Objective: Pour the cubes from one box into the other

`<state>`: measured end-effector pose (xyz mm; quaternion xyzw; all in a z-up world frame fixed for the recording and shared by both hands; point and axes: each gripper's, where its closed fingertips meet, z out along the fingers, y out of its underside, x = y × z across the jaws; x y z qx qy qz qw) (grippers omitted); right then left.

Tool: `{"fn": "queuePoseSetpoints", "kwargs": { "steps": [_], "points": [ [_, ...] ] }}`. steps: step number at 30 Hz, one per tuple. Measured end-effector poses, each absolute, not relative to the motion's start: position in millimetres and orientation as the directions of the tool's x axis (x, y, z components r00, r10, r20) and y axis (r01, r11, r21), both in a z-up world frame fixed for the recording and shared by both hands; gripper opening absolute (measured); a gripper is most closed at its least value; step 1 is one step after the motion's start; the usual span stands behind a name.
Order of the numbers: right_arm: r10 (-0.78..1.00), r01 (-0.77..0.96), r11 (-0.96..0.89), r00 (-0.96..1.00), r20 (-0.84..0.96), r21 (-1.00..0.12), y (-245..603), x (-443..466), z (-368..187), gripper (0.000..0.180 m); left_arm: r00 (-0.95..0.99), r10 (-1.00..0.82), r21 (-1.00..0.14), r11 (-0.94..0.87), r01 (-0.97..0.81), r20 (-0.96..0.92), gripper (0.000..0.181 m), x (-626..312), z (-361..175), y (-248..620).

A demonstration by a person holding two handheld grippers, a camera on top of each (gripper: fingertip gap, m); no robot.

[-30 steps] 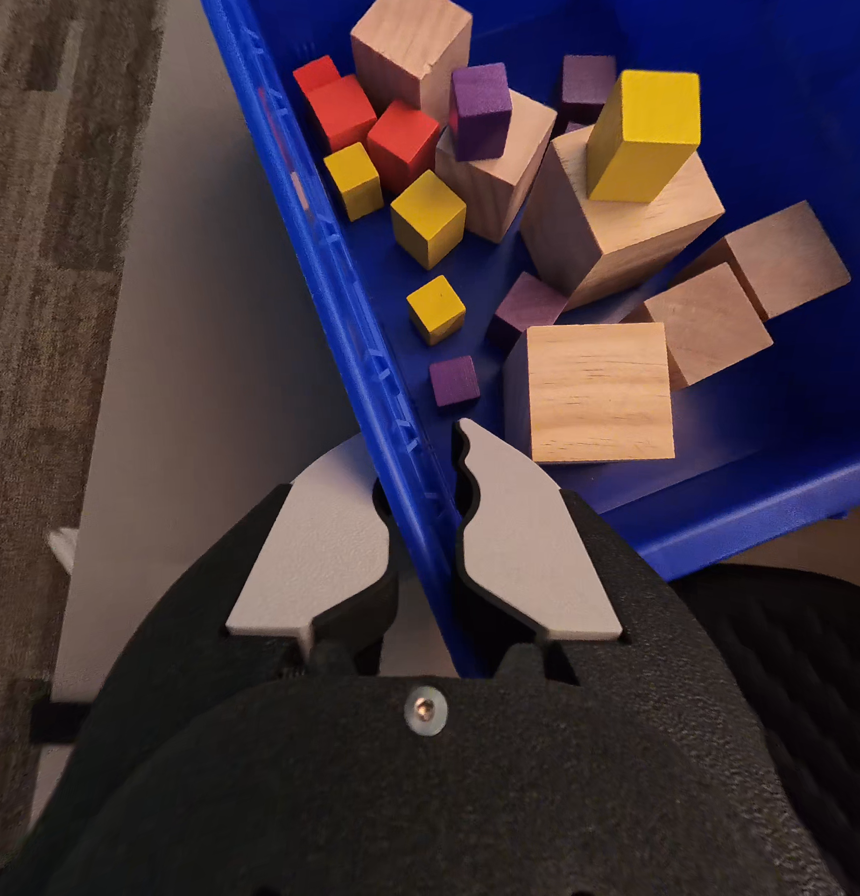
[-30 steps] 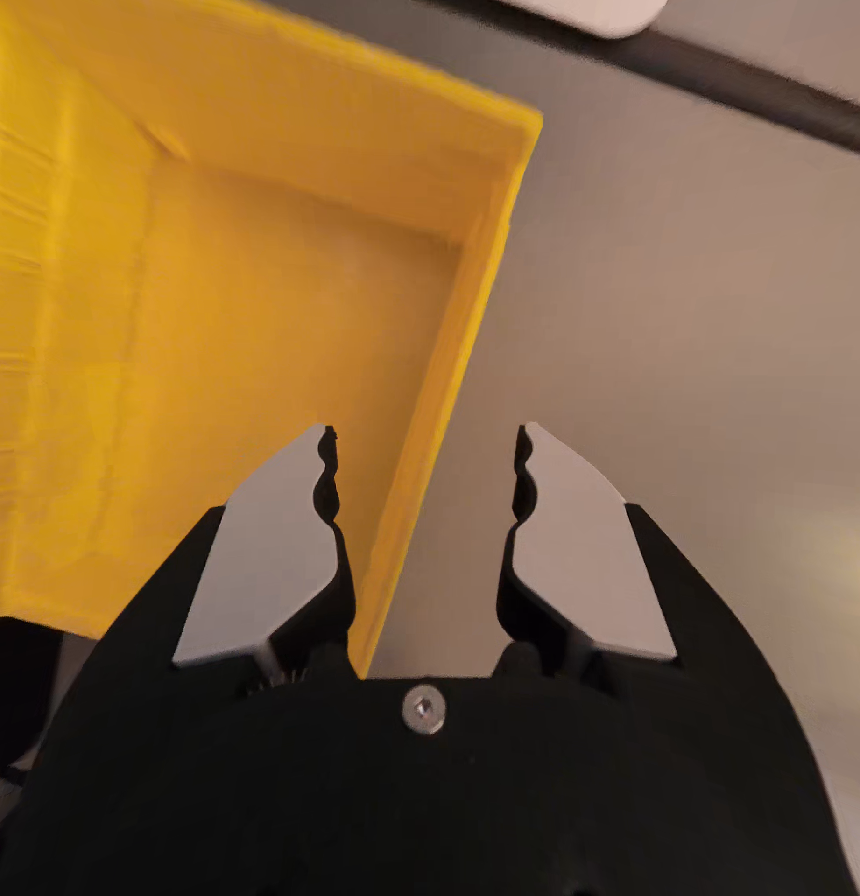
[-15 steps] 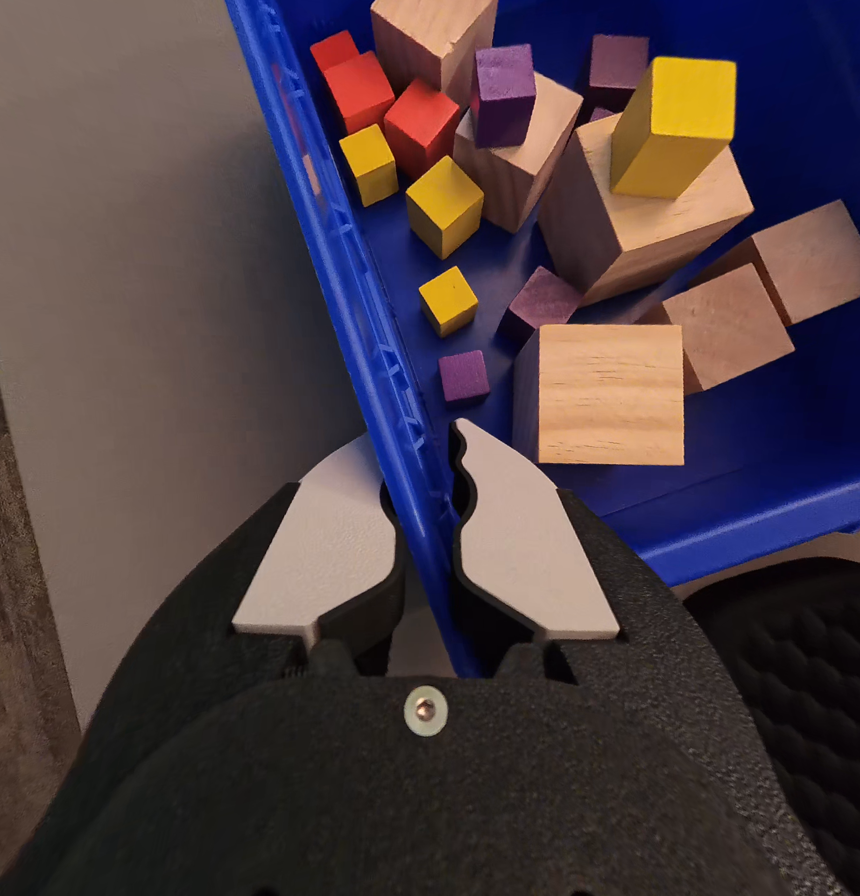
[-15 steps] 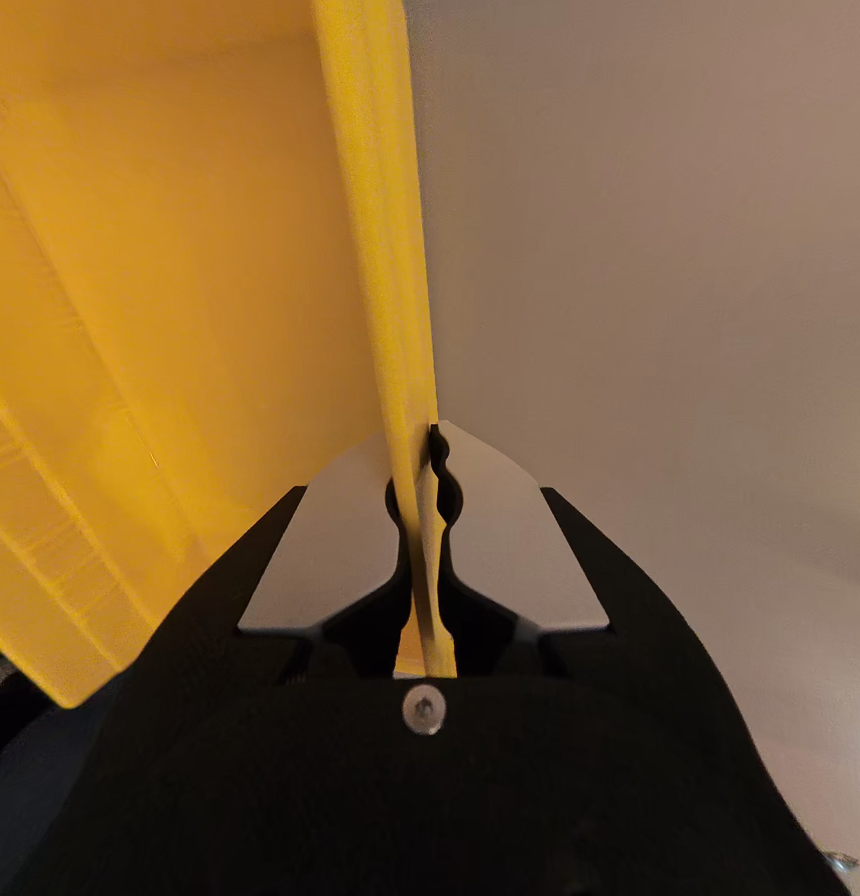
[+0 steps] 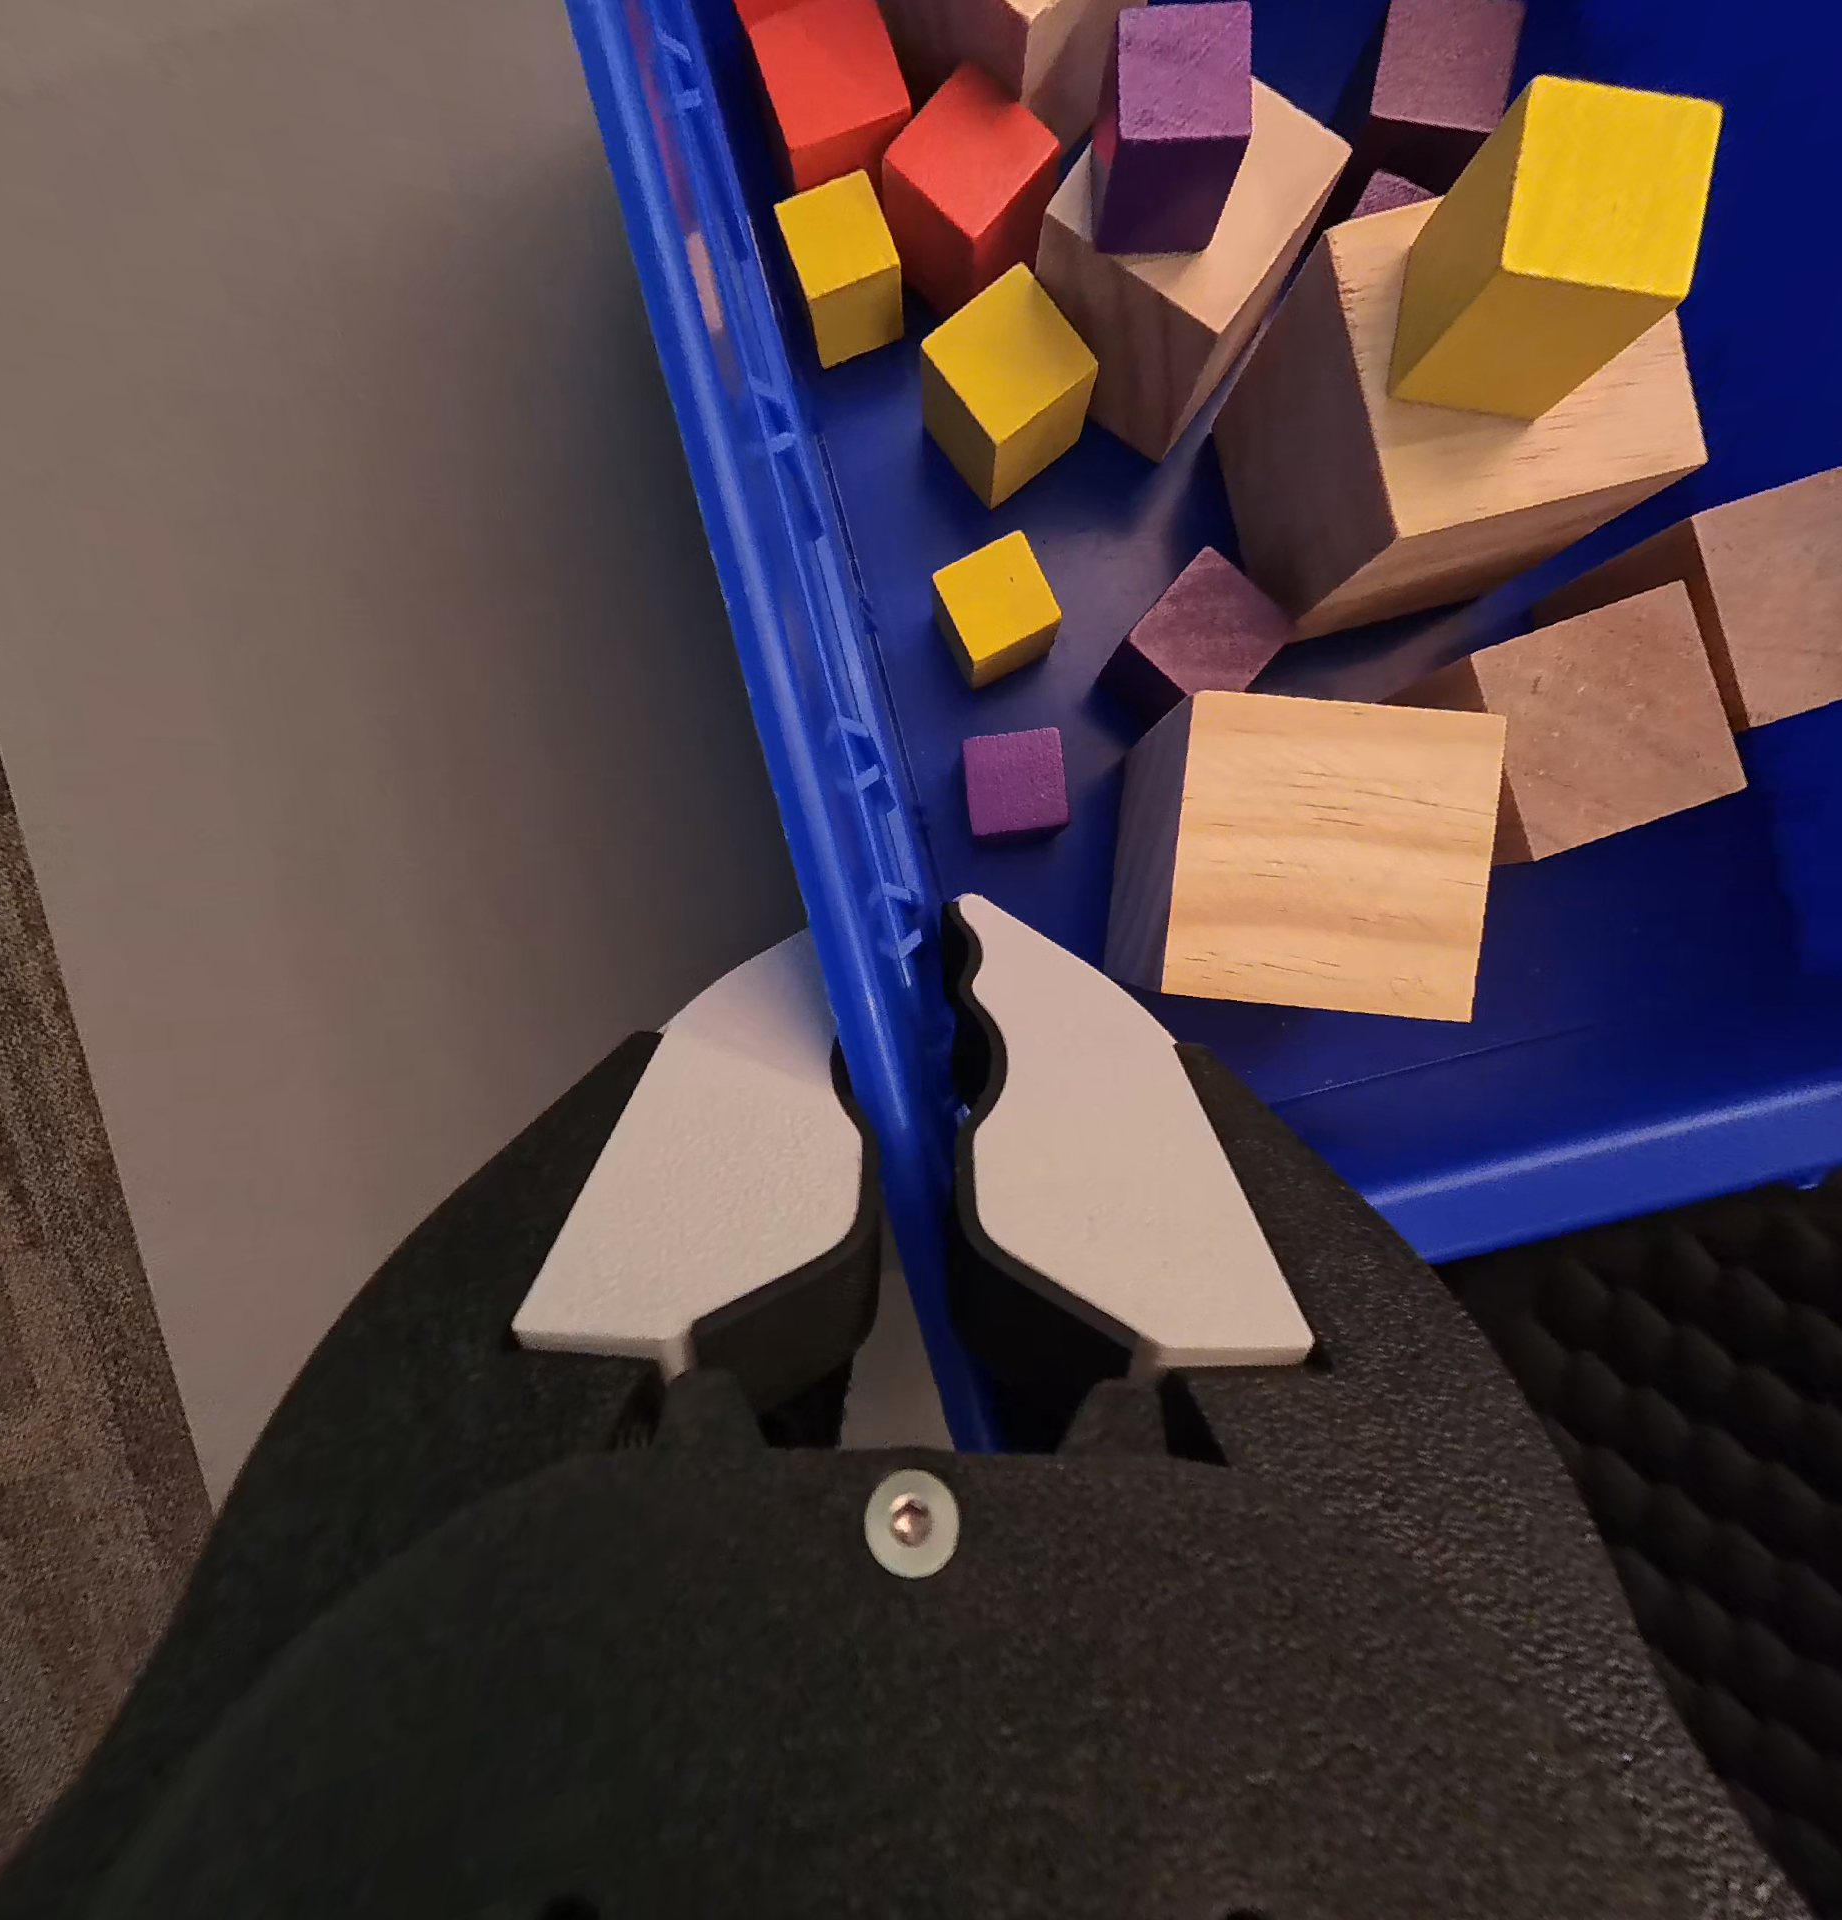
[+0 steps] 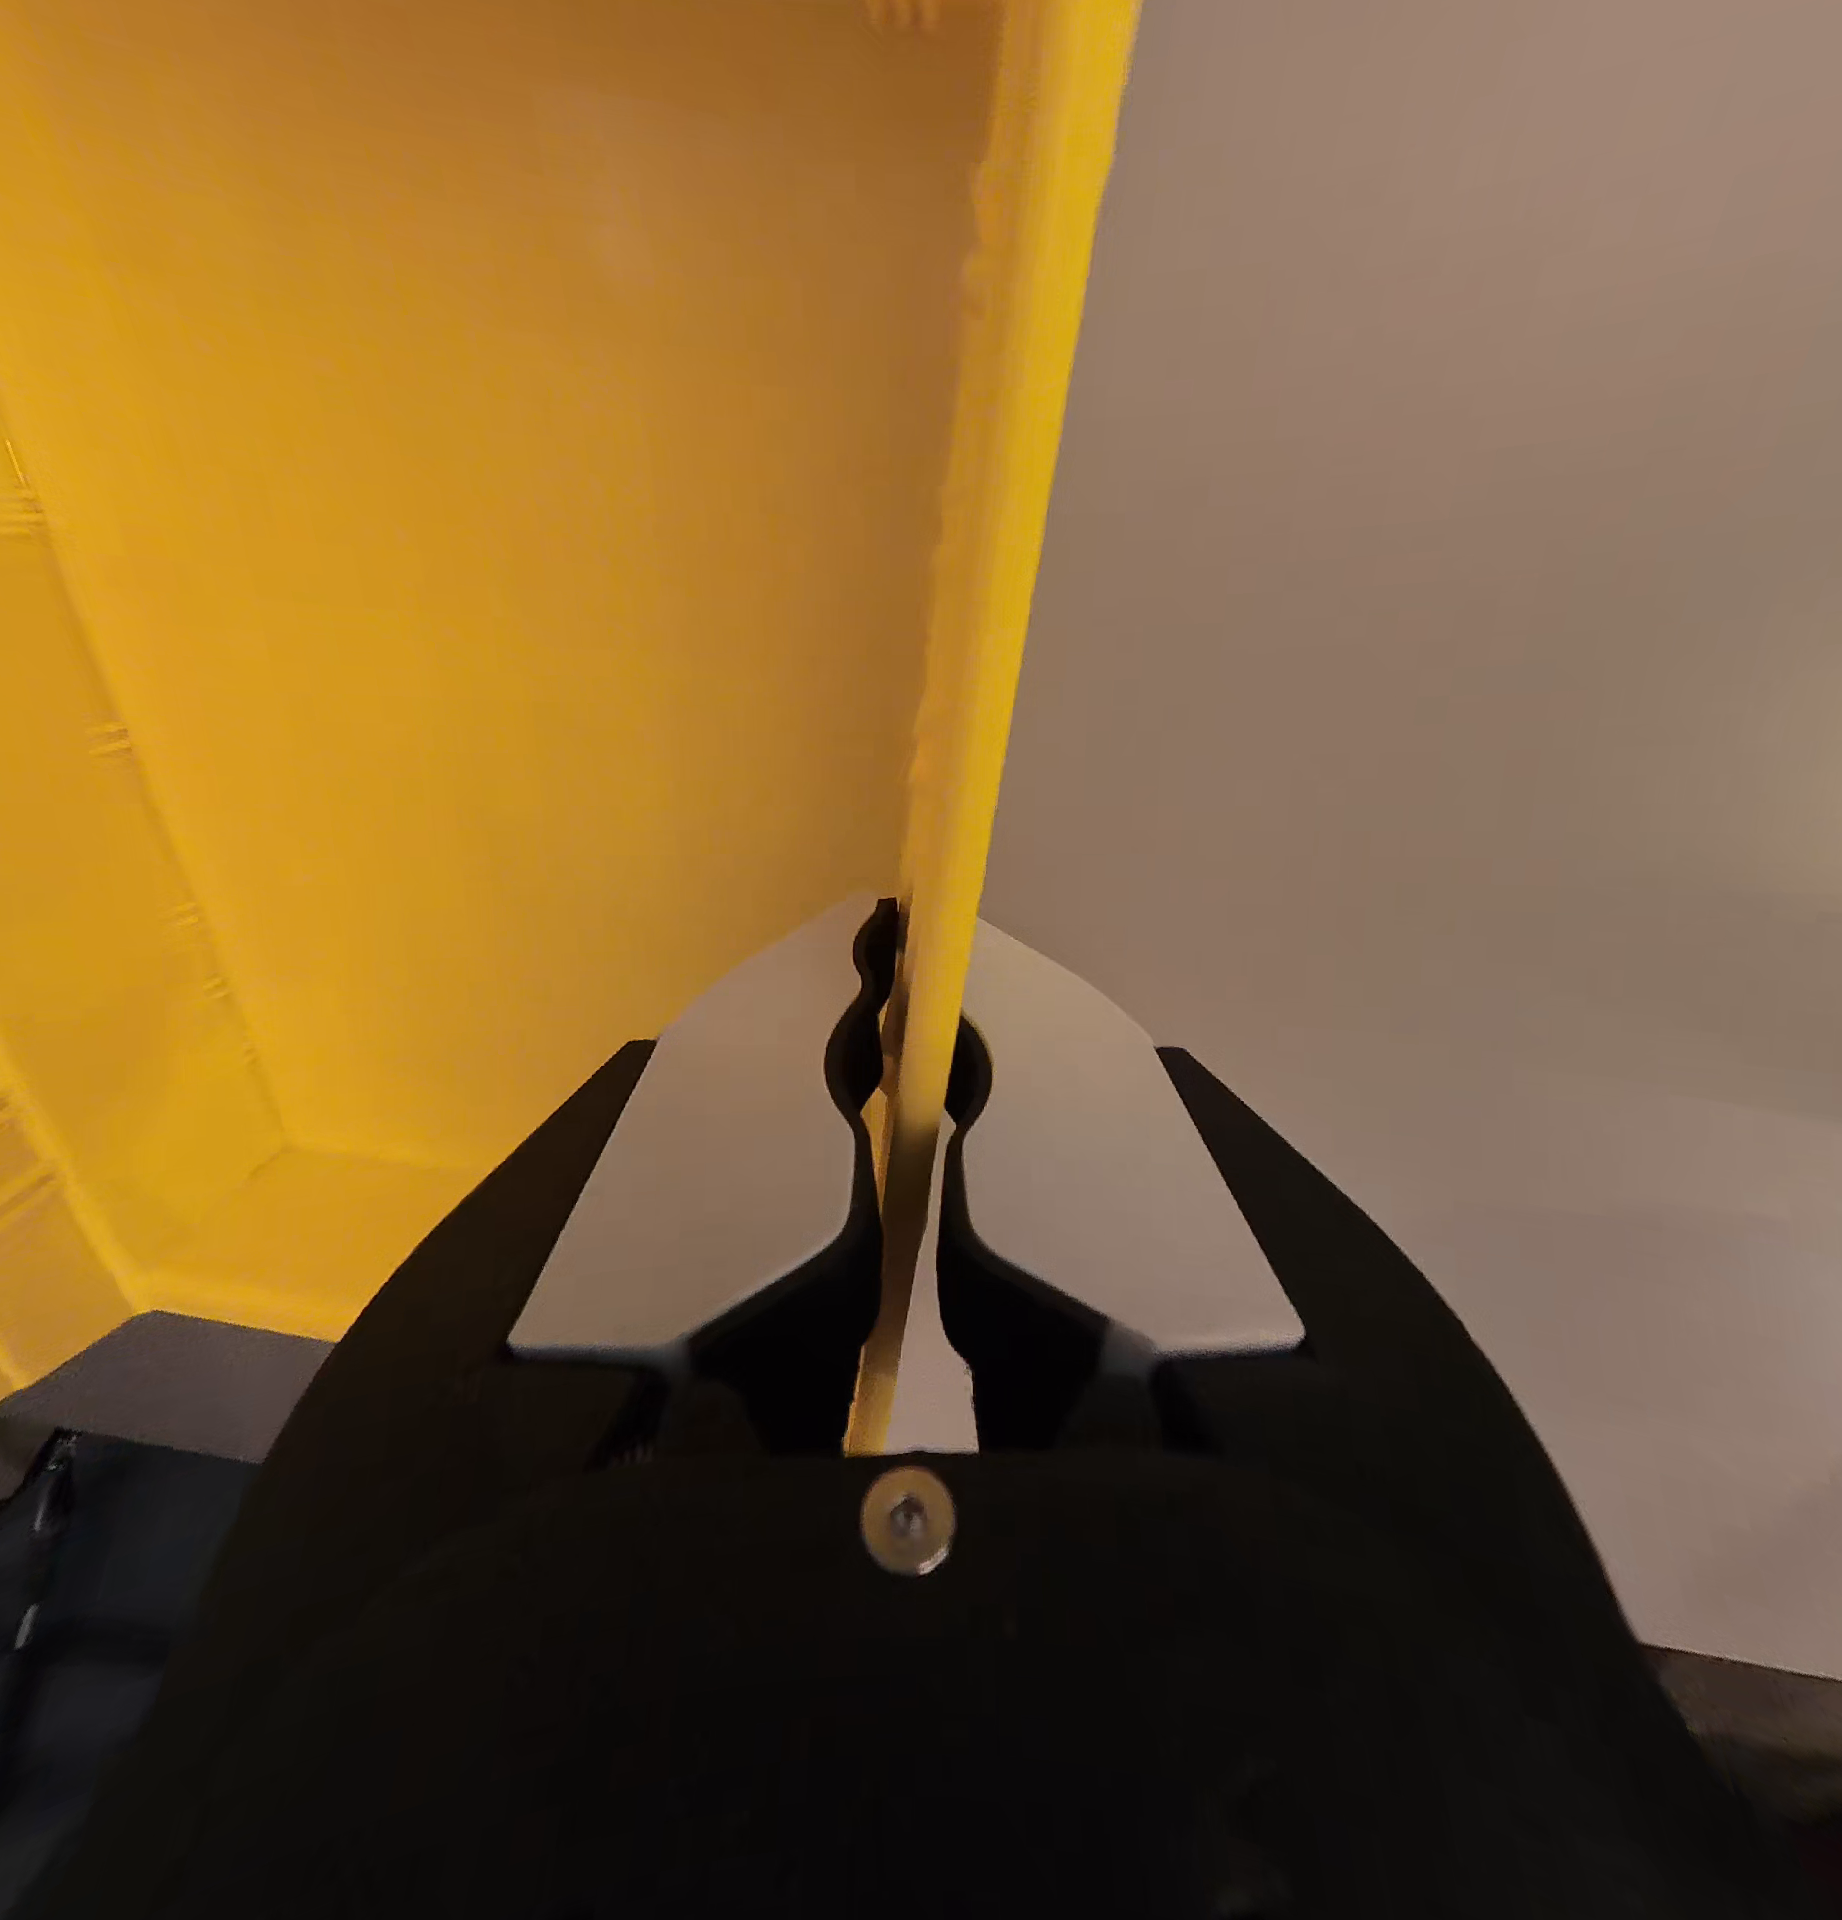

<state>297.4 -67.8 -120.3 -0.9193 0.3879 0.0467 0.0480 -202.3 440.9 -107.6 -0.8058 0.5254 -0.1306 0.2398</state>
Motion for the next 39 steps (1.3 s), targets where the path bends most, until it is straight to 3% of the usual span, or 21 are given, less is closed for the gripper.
{"fn": "queuePoseSetpoints", "kwargs": {
  "steps": [6, 22, 32, 39],
  "points": [
    [-0.722, -0.731, -0.679, 0.681, -0.121, -0.063, -103.8, 318.7, -120.7, 0.006, 0.405, -0.913, -0.524, -0.322, -0.789, -0.048, 0.008, -202.0, -107.5, 439.3],
    [-0.814, -0.839, -0.538, 0.543, -0.206, -0.082, -85.8, 310.2, -120.8, 0.005, 0.410, -0.911, -0.528, -0.327, -0.784, -0.044, 0.009, -196.7, -106.9, 428.1],
    [-0.806, -0.828, -0.534, 0.559, -0.192, -0.168, -84.7, 310.8, -120.5, 0.006, 0.393, -0.919, -0.541, -0.314, -0.780, -0.034, 0.010, -195.4, -106.3, 430.2],
    [-0.772, -0.739, -0.591, 0.634, -0.039, -0.323, -85.6, 326.1, -111.3, 0.029, 0.371, -0.929, -0.663, -0.276, -0.695, -0.002, 0.047, -189.3, -87.2, 431.7]
  ]
}}
